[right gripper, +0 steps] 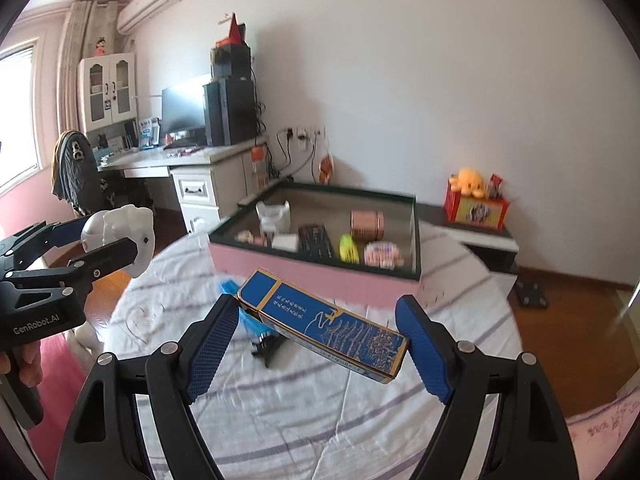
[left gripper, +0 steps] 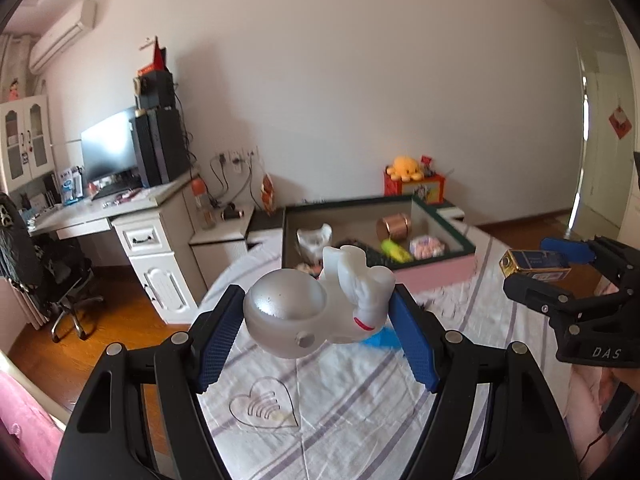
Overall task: Organize rigid objects
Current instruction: 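Carry white figurine and blue box over the pink box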
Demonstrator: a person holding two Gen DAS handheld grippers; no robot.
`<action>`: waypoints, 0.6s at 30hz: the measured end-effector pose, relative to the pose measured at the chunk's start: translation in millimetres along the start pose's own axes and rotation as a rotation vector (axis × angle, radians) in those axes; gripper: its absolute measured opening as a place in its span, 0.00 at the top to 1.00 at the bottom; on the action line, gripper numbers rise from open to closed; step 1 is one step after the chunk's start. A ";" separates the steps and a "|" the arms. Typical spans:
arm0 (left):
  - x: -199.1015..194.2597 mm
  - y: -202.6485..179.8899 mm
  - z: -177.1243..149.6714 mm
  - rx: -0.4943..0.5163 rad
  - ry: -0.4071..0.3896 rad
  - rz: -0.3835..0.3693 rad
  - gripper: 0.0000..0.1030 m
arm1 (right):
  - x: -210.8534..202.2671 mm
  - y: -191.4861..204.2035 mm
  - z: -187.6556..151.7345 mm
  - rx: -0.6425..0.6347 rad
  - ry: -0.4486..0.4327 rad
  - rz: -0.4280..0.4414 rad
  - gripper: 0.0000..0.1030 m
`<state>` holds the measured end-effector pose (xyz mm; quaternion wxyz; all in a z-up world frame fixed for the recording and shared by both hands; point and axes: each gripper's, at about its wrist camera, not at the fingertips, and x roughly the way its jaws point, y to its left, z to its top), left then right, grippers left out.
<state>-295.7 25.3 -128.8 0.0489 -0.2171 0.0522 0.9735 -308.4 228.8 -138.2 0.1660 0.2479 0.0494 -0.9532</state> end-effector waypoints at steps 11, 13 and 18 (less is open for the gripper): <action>-16.6 3.6 27.3 0.003 -0.081 0.019 0.28 | -17.9 7.9 32.7 -0.042 -0.073 -0.005 0.20; -12.4 1.2 32.4 0.010 -0.088 0.024 0.28 | -16.0 7.3 35.7 -0.046 -0.076 -0.002 0.20; 1.7 -5.8 45.9 0.030 -0.097 0.027 0.28 | -5.8 3.4 46.1 -0.061 -0.081 -0.003 0.20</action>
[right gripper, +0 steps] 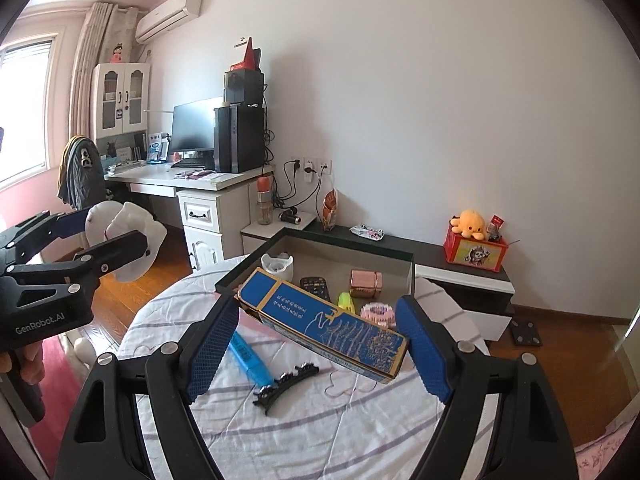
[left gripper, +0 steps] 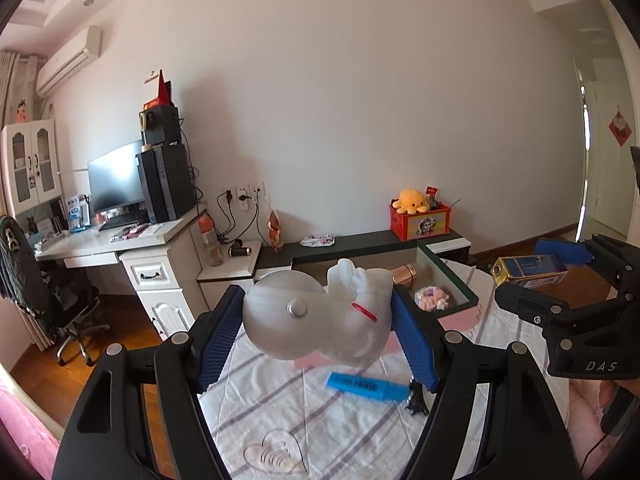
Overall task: Organize rigid objects
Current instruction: 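Carry white figurine and blue box over the pink box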
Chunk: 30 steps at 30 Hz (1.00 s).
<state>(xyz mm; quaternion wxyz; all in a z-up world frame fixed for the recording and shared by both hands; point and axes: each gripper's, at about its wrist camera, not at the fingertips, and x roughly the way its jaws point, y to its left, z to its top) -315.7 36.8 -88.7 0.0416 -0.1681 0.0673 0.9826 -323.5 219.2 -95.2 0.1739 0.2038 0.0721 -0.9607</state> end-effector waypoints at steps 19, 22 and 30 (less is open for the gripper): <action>185.9 -14.5 46.5 0.079 0.119 -0.040 0.28 | 137.8 -55.5 38.9 -0.039 0.109 -0.050 0.20; 216.7 -20.3 40.1 0.083 0.166 -0.063 0.28 | 169.0 -62.0 36.0 -0.052 0.159 -0.054 0.20; 282.9 -32.2 6.5 0.109 0.291 -0.038 0.28 | 235.7 -67.0 14.4 -0.071 0.294 -0.004 0.20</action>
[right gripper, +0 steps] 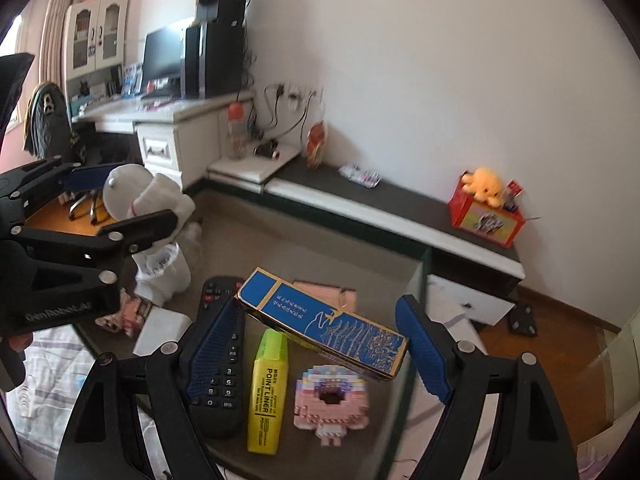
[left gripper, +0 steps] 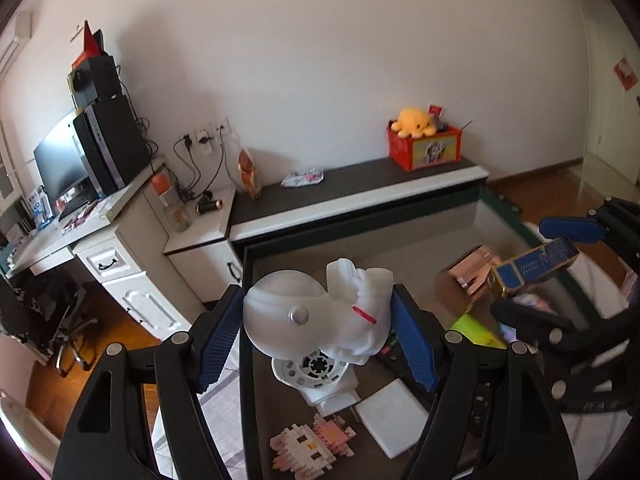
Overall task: Organize rigid objects
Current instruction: 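Carry white figurine and blue box over the pink box, then lower white figurine with left tool while right tool lowers blue box into box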
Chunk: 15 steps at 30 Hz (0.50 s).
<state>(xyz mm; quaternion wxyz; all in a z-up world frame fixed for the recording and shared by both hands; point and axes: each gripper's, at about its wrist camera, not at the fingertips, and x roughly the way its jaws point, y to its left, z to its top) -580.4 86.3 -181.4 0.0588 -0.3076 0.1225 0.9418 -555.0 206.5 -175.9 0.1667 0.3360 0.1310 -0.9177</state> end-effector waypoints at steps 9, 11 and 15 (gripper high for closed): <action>6.6 -5.6 -6.4 0.001 -0.021 -0.024 0.23 | 28.2 10.0 -5.0 -0.039 0.076 0.022 0.20; 2.5 -3.4 -7.5 -0.014 -0.040 -0.013 0.17 | 30.4 10.8 -3.9 -0.038 0.084 0.022 0.20; -4.0 2.4 -10.9 -0.040 -0.067 0.002 0.06 | 35.5 13.3 -1.5 -0.040 0.097 0.014 0.20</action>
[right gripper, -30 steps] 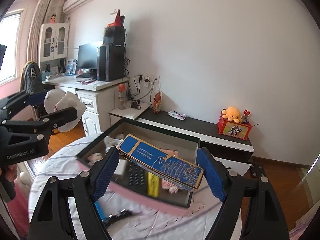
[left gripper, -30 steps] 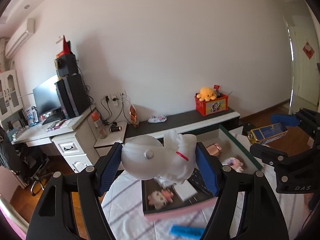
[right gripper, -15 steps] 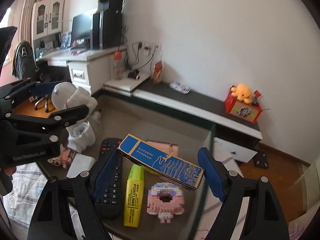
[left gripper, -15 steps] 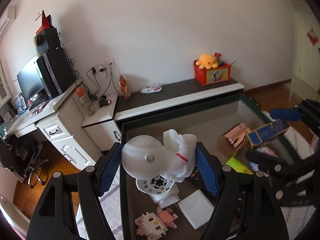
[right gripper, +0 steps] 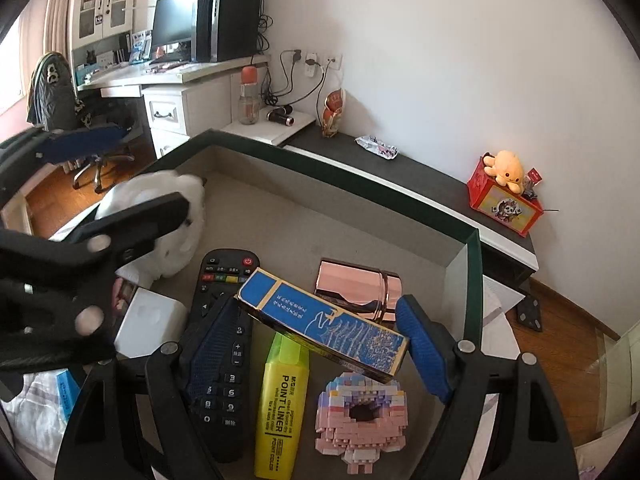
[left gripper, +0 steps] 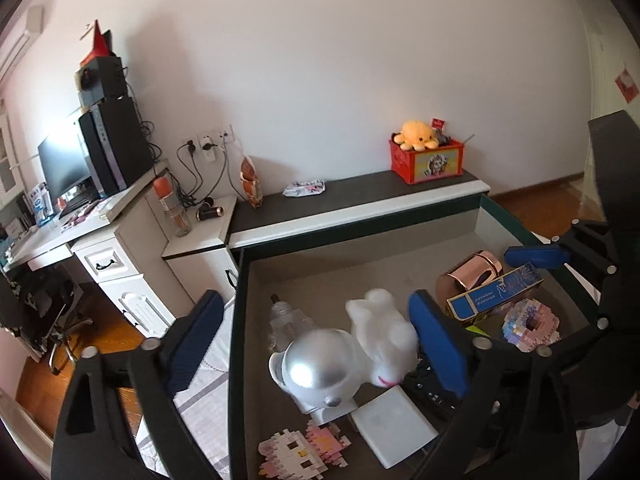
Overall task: Organize rigid objects
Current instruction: 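Lower white figurine with left tool while right tool lowers blue box into box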
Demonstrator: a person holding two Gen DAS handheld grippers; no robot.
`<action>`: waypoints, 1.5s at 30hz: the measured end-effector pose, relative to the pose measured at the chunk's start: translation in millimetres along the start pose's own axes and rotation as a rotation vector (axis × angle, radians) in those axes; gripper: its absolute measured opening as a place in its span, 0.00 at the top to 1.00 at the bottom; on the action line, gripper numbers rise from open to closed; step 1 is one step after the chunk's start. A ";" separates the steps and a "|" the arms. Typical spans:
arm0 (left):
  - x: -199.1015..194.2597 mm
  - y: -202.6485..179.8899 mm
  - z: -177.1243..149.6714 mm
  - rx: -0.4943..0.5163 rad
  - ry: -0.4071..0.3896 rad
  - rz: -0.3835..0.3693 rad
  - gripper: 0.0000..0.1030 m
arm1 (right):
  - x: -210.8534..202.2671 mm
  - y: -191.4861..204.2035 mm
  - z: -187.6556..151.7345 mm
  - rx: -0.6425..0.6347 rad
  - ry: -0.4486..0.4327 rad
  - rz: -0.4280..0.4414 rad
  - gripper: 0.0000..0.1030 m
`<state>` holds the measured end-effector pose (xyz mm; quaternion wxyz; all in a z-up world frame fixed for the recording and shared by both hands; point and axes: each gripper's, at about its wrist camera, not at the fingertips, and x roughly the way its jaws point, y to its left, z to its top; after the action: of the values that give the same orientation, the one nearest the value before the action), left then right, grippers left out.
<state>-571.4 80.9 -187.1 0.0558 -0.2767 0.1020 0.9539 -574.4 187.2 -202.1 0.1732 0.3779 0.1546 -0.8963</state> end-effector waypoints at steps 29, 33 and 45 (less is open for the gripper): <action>-2.6 19.2 -12.9 -0.074 0.006 0.034 0.00 | -8.5 -5.5 0.1 0.104 -0.067 -0.046 0.19; -1.3 19.5 -14.0 -0.074 0.009 0.042 0.00 | -18.4 -11.8 -0.9 0.149 -0.112 -0.025 0.19; -1.2 14.5 -16.8 -0.055 0.005 0.060 0.00 | -32.7 -22.5 -7.5 0.210 -0.169 -0.012 0.17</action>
<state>-564.2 63.0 -198.0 0.0192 -0.2773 0.0840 0.9569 -557.9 216.7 -180.0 0.1399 0.3163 0.0468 -0.9371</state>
